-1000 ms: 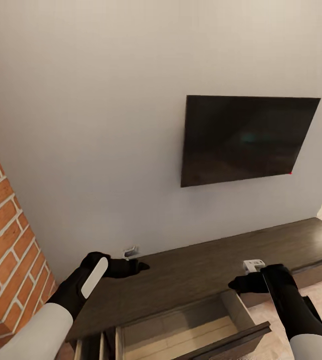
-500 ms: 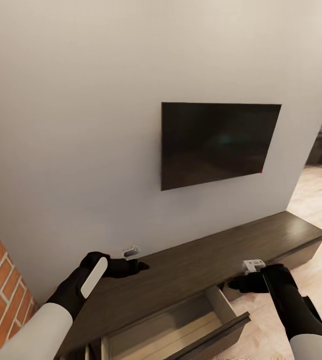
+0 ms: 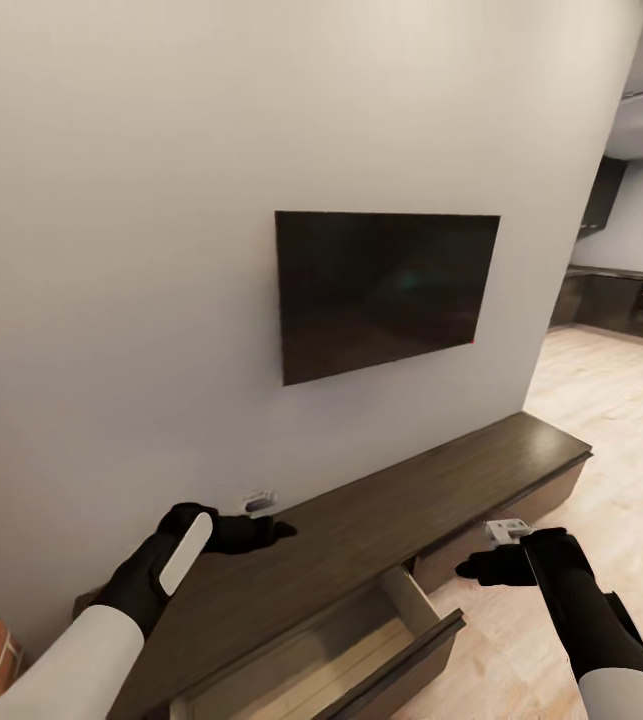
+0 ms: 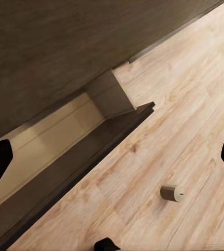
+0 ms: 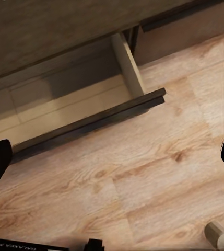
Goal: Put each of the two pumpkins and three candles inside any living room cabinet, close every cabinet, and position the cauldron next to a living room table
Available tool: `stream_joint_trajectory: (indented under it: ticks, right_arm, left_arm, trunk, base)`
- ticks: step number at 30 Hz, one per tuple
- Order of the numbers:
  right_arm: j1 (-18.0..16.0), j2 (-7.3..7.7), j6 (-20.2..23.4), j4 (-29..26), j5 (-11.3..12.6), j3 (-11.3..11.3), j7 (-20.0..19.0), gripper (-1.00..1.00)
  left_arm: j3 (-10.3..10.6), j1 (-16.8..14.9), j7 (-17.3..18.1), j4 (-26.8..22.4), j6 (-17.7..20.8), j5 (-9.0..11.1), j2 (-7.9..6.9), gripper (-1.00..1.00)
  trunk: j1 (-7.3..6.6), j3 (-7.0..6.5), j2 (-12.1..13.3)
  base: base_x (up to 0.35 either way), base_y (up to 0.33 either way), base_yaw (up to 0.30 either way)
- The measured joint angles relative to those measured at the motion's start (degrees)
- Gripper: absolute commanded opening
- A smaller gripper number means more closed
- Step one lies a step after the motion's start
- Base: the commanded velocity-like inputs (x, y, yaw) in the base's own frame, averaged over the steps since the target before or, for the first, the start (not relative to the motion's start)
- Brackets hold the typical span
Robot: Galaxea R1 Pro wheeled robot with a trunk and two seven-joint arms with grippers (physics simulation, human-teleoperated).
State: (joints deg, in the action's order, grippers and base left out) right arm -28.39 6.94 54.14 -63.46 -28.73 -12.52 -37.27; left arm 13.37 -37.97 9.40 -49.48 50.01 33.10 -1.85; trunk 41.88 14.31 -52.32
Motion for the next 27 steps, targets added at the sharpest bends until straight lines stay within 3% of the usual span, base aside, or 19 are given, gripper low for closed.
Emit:
stream_joint_trajectory:
  ticks: [8,15,22,27]
  right_arm:
    - [0.0,0.0,0.0,0.0,0.0,0.0,0.0,1.0]
    - [0.0,-0.1,-0.1,0.4,0.0,-0.1,0.0,1.0]
    - [0.0,-0.15,0.0,0.3,0.1,-0.1,0.0,1.0]
    - [0.0,-0.17,0.0,0.3,0.0,0.0,0.0,1.0]
  left_arm:
    - [-0.2,0.0,0.0,0.1,0.0,0.0,-0.01,1.0]
    - [-0.2,0.0,0.0,0.1,0.0,0.0,0.01,1.0]
    - [-0.2,0.0,0.0,0.0,0.0,0.0,0.01,1.0]
    - [-0.1,0.0,0.1,-0.1,-0.1,0.0,-0.05,1.0]
  trunk:
    - [0.0,-0.4,0.0]
    - [0.0,-0.44,0.0]
    - [-1.53,-1.69,2.8]
    - [-1.54,-1.7,2.8]
  base:
    - [0.0,0.0,-0.193]
    - [0.0,0.0,-0.014]
    - [0.0,0.0,0.0]
    - [0.0,0.0,0.0]
